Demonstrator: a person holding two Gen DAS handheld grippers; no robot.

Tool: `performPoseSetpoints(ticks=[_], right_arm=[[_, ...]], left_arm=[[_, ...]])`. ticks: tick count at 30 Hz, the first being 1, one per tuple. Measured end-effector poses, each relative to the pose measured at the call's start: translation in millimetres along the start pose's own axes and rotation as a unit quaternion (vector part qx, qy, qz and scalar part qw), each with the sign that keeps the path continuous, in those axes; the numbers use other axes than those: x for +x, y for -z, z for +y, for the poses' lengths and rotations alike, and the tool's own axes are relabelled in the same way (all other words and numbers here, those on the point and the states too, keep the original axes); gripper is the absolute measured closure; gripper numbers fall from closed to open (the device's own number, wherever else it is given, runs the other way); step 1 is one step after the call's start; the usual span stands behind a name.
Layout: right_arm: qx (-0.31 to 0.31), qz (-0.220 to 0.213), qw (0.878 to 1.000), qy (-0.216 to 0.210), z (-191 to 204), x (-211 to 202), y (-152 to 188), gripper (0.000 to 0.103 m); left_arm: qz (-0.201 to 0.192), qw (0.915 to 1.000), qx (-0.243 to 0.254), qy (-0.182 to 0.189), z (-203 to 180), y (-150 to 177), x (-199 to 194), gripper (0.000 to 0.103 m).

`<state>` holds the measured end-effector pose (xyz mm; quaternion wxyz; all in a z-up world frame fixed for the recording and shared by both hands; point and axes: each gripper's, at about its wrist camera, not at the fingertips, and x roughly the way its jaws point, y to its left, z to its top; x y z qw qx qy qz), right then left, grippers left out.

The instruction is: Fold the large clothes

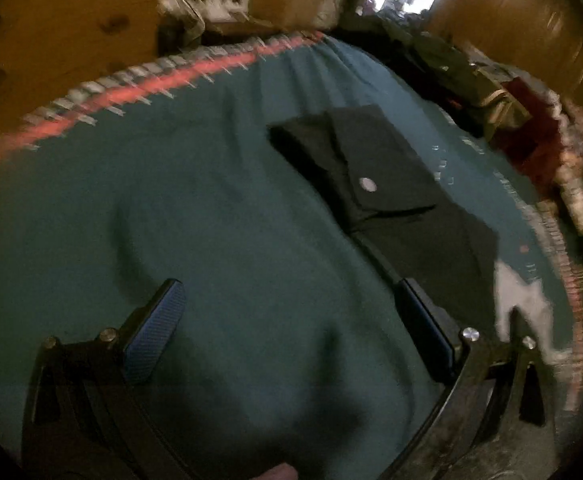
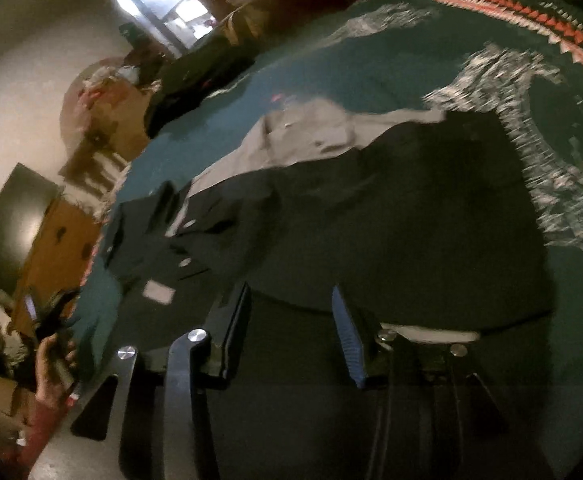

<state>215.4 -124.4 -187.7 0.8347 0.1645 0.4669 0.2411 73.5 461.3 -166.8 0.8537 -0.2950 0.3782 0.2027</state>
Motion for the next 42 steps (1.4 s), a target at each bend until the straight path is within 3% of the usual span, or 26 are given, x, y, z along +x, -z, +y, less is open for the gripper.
performPoseSetpoints(ticks=[1,3,6,9,12,16,18,22,26,32,35,38,40,42], right_arm=[[-0.004,0.005,1.0,-0.007,12,5,4,0.054],[-0.014,0.011,1.0,-0.011,29,12,5,0.054],[-0.013,0.021,0.999,-0.046,57,23,2,0.053],[-0.027,0.037,0.993,-0.106,99,43,-9,0.053],[-0.049,0.066,0.982,-0.172,160,92,-27,0.053],[-0.092,0.145,0.961,-0.216,267,202,-43,0.053],[-0.095,0.179,0.954,-0.22,304,252,-46,0.053],[-0.111,0.2,0.955,-0.186,355,324,-45,0.053],[-0.111,0.203,0.956,-0.183,386,359,-46,0.053],[-0.126,0.201,0.961,-0.143,408,390,-45,0.053],[-0.129,0.194,0.964,-0.128,408,395,-45,0.066],[-0.092,0.163,0.974,-0.124,394,385,-51,0.063],[-0.09,0.151,0.977,-0.122,389,383,-51,0.055],[-0.1,0.153,0.975,-0.124,390,388,-51,0.055]], left_arm=[[0.01,0.9998,0.014,0.006,-4,-6,10,0.002],[0.017,0.9987,0.047,-0.004,-15,-14,21,0.013],[0.009,0.9994,-0.004,0.035,0,-21,22,0.012],[-0.003,0.9982,-0.046,0.039,28,-12,25,0.011],[-0.025,0.9964,-0.044,0.068,38,3,18,0.011],[-0.046,0.9935,-0.044,0.094,46,12,11,0.011],[-0.055,0.9919,-0.044,0.106,51,15,11,0.01],[-0.065,0.9889,-0.045,0.126,54,9,15,0.005],[-0.068,0.9887,-0.039,0.128,54,7,17,0.001],[-0.071,0.9881,-0.042,0.13,55,7,18,0.0],[-0.072,0.988,-0.044,0.129,54,8,17,0.0],[-0.075,0.9878,-0.048,0.128,54,8,17,0.0],[-0.077,0.9877,-0.048,0.127,53,8,18,0.0],[-0.078,0.9878,-0.048,0.126,53,7,19,0.0]])
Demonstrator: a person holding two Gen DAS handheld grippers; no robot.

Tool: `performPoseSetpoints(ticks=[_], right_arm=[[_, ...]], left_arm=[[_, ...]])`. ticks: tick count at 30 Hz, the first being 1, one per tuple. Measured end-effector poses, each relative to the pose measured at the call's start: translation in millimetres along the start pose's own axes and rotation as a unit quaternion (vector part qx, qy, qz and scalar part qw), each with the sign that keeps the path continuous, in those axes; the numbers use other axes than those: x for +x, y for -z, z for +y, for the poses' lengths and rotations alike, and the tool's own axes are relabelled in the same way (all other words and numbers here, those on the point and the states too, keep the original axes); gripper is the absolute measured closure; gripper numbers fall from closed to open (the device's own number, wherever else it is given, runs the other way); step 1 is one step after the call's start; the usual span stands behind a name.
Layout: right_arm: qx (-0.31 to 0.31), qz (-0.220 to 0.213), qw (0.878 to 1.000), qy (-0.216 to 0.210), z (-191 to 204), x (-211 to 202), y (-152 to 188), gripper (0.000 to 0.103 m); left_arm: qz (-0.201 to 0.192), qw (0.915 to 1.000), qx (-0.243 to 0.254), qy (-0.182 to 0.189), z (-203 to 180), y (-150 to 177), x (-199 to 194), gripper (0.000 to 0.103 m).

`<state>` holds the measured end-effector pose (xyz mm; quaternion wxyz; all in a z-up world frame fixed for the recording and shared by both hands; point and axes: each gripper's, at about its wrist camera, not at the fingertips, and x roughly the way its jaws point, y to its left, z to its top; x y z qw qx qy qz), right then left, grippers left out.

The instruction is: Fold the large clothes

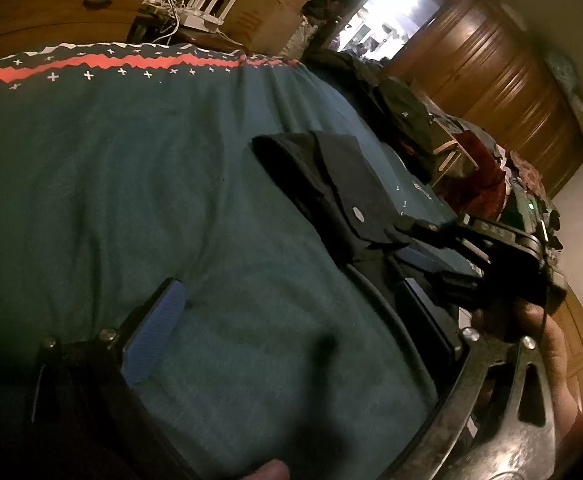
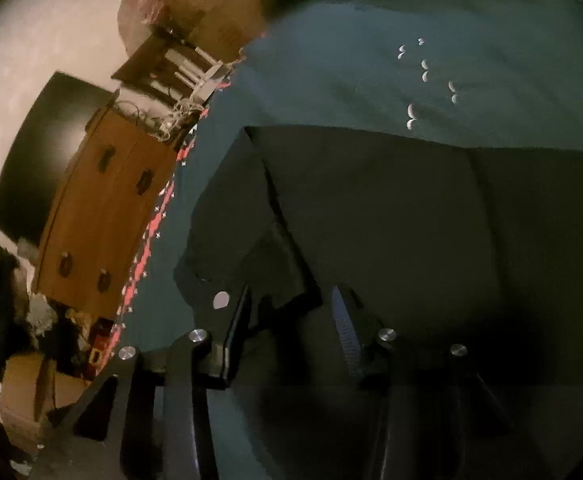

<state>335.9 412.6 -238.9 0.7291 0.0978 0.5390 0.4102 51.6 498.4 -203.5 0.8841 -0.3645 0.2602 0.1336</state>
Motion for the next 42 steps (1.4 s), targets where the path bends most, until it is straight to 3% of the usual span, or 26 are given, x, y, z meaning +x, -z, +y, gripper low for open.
performPoseSetpoints(ticks=[4,6,7,9,13,17,21,22,26,31,35,37,38,40,42], right_arm=[[-0.03,0.003,1.0,-0.004,12,17,-7,0.056],[-0.039,0.009,0.999,-0.017,18,18,-7,0.075],[-0.05,0.015,0.998,-0.023,23,16,-5,0.095],[-0.06,0.012,0.998,-0.029,30,4,-3,0.097],[-0.089,-0.014,0.995,-0.051,33,-84,0,0.098],[-0.112,-0.052,0.992,-0.023,4,-229,8,0.098],[-0.098,-0.058,0.993,0.044,-50,-349,25,0.098],[-0.092,-0.055,0.991,0.079,-72,-382,33,0.098],[-0.052,-0.037,0.984,0.165,-149,-455,59,0.098],[0.043,0.011,0.973,0.225,-267,-485,96,0.098],[0.098,0.042,0.971,0.216,-337,-475,124,0.098],[0.121,0.051,0.971,0.201,-359,-457,130,0.097],[0.126,0.053,0.969,0.206,-371,-450,135,0.092],[0.118,0.055,0.959,0.251,-383,-442,142,0.081],[0.094,0.044,0.951,0.291,-378,-444,148,0.08]], left_arm=[[0.001,1.0,0.0,0.001,2,0,0,0.0],[0.001,1.0,0.0,0.001,2,0,-1,0.0],[0.001,1.0,0.0,0.001,2,0,-1,0.0],[0.003,1.0,-0.001,0.006,2,-1,-1,0.0],[0.013,0.9992,-0.021,0.031,7,-9,-8,0.0],[0.009,0.9995,-0.005,0.029,-14,-16,-20,0.0],[0.017,0.9969,0.069,0.033,-67,-9,-23,0.0],[0.025,0.995,0.088,0.04,-85,-4,-20,0.0],[0.055,0.9866,0.144,0.052,-142,18,-3,0.0],[0.097,0.9738,0.197,0.059,-196,41,23,0.0],[0.12,0.9624,0.239,0.046,-222,56,38,0.0],[0.131,0.9562,0.26,0.032,-229,65,43,0.0],[0.135,0.9538,0.267,0.026,-233,69,45,0.0],[0.144,0.9493,0.279,0.023,-233,74,42,0.0],[0.146,0.9465,0.287,0.017,-231,77,37,0.0]])
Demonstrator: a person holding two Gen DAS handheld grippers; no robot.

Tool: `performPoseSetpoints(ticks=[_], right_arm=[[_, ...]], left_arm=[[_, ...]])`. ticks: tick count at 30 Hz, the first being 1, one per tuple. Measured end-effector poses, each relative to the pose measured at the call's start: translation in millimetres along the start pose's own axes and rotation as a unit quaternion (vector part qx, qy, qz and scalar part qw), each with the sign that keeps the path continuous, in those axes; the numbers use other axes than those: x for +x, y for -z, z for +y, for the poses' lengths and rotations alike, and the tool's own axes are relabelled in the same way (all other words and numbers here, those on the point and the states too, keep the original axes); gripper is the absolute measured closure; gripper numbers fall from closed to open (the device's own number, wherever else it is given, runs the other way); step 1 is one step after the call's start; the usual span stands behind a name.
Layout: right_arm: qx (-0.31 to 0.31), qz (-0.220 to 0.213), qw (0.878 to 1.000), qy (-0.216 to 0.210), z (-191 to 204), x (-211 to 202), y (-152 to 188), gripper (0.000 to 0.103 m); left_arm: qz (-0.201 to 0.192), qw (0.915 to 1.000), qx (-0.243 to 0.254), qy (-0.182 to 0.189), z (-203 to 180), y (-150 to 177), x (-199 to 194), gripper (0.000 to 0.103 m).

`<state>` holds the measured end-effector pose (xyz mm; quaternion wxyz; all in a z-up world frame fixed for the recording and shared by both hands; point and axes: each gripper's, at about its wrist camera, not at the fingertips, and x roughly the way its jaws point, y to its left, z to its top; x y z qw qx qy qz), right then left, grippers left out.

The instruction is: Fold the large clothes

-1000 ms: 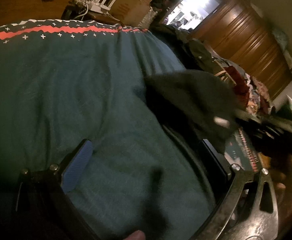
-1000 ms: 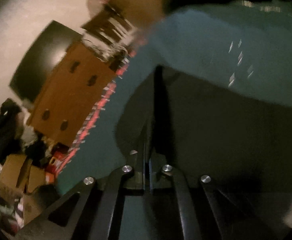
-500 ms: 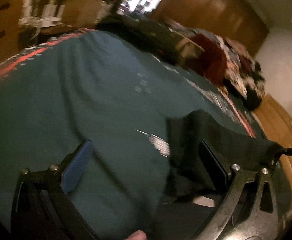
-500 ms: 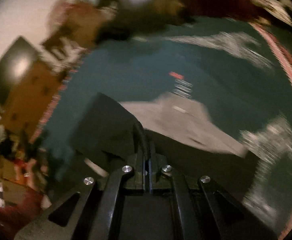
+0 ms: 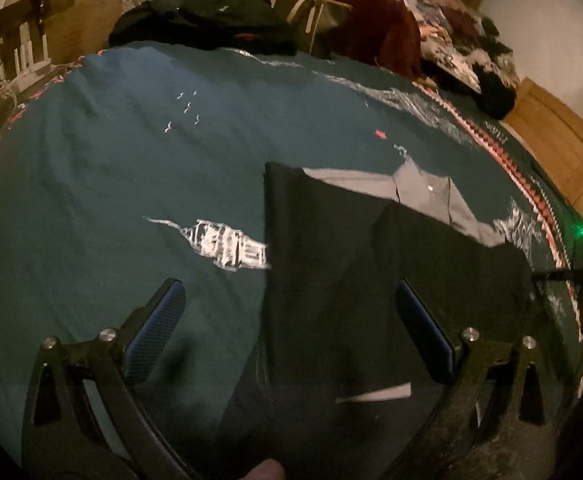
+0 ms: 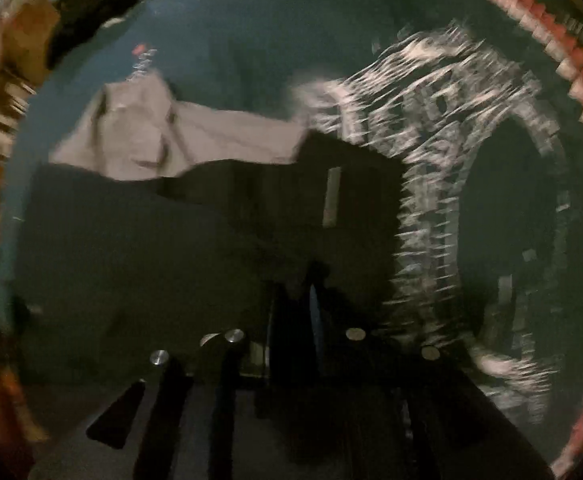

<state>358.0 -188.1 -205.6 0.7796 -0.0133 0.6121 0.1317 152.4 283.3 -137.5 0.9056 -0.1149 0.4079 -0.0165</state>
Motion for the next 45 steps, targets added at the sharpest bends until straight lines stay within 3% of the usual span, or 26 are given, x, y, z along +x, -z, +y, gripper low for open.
performPoseSetpoints(ticks=[3,5,6,8,10,13,17,19,22,25,28,32,39,41,43,44,45], right_arm=[[-0.013,-0.074,0.997,0.017,9,-23,15,0.079],[-0.029,-0.108,0.993,-0.027,20,-25,29,0.079],[-0.036,-0.099,0.993,-0.053,27,-14,36,0.079],[-0.042,-0.036,0.997,-0.05,32,18,45,0.079],[-0.034,-0.048,0.998,-0.038,31,14,56,0.078],[-0.005,-0.09,0.992,-0.083,25,-40,93,0.075],[0.023,-0.115,0.983,-0.143,14,-104,198,0.059],[0.038,-0.11,0.982,-0.146,12,-116,246,0.058],[0.051,-0.089,0.987,-0.125,18,-128,332,0.056],[0.057,-0.075,0.989,-0.116,30,-129,390,0.055],[0.065,-0.061,0.989,-0.122,34,-122,437,0.054],[0.095,-0.049,0.985,-0.138,32,-106,460,0.054],[0.076,-0.035,0.985,-0.15,44,-90,452,0.054],[0.074,-0.038,0.985,-0.153,45,-89,449,0.054],[0.072,-0.041,0.985,-0.152,45,-91,447,0.054],[0.071,-0.043,0.985,-0.151,44,-93,447,0.054],[0.071,-0.044,0.985,-0.15,43,-95,449,0.054]], left_arm=[[0.011,0.9996,0.007,-0.025,8,11,-6,0.0],[0.021,0.9992,-0.002,-0.034,17,22,-11,0.0],[0.026,0.9991,-0.008,-0.034,20,28,-13,0.001],[0.042,0.9984,-0.024,-0.028,32,45,-25,0.001],[0.055,0.998,-0.026,-0.018,42,63,-43,0.001],[0.063,0.9973,-0.036,0.014,51,87,-73,0.001],[0.067,0.991,-0.072,0.09,57,124,-112,0.001],[0.065,0.9901,-0.064,0.108,51,139,-130,0.001],[0.075,0.9885,-0.007,0.131,29,167,-158,0.001],[0.101,0.985,0.035,0.135,18,194,-171,0.001],[0.127,0.9845,0.022,0.119,30,222,-173,0.001],[0.141,0.9858,0.016,0.09,40,238,-168,0.002],[0.146,0.9851,0.018,0.09,40,236,-150,0.021],[0.144,0.9838,0.016,0.105,43,235,-149,0.025],[0.147,0.9803,0.02,0.13,39,236,-149,0.034],[0.151,0.978,0.023,0.143,38,237,-149,0.046],[0.153,0.976,0.026,0.153,35,237,-150,0.048]])
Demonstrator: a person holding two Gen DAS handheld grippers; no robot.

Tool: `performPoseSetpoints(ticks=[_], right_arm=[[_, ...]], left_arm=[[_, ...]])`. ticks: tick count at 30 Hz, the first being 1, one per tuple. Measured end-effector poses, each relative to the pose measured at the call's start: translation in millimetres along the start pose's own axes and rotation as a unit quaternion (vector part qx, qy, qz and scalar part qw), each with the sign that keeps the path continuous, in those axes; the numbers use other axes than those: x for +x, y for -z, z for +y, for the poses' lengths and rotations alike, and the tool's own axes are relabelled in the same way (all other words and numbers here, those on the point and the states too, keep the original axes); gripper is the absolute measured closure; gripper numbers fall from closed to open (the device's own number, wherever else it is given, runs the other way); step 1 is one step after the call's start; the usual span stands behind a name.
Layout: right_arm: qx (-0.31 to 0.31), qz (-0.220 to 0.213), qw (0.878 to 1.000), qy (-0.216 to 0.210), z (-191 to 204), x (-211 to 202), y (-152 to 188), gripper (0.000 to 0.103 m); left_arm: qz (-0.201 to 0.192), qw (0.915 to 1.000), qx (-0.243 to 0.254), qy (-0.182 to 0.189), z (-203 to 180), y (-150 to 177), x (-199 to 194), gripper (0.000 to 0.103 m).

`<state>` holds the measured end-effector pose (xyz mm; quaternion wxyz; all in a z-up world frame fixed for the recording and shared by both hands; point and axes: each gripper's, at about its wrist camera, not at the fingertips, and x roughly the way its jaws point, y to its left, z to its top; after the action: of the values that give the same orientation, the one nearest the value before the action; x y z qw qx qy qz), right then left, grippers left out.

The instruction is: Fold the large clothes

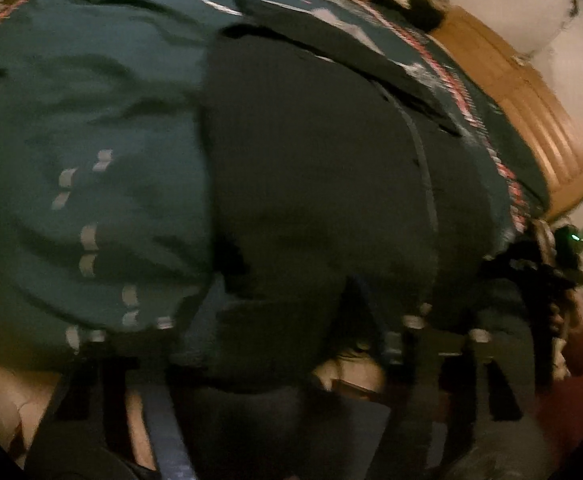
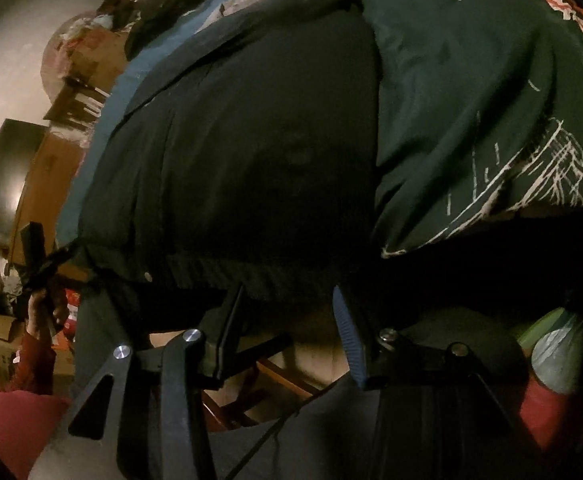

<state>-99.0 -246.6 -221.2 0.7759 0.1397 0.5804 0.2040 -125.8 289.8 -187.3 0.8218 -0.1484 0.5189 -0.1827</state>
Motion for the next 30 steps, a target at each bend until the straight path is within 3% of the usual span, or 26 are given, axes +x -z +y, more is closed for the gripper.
performPoseSetpoints(ticks=[6,13,19,26,30], right_arm=[[0.012,-0.004,1.0,0.001,-19,-12,-3,0.054],[0.011,0.004,1.0,0.018,-41,-7,-13,0.054],[-0.004,-0.029,0.999,-0.017,-25,-7,-30,0.054],[-0.005,-0.025,0.998,0.063,-40,26,-63,0.054],[-0.015,-0.008,0.998,0.065,-43,36,-61,0.053]], left_arm=[[0.006,0.9998,-0.009,0.017,11,-1,9,0.049],[0.007,0.9999,-0.004,0.01,8,2,8,0.049],[0.009,0.9999,-0.01,0.007,9,1,9,0.049],[0.013,0.9998,-0.012,0.008,12,0,7,0.048],[0.014,0.9997,-0.015,0.01,14,-1,8,0.048]])
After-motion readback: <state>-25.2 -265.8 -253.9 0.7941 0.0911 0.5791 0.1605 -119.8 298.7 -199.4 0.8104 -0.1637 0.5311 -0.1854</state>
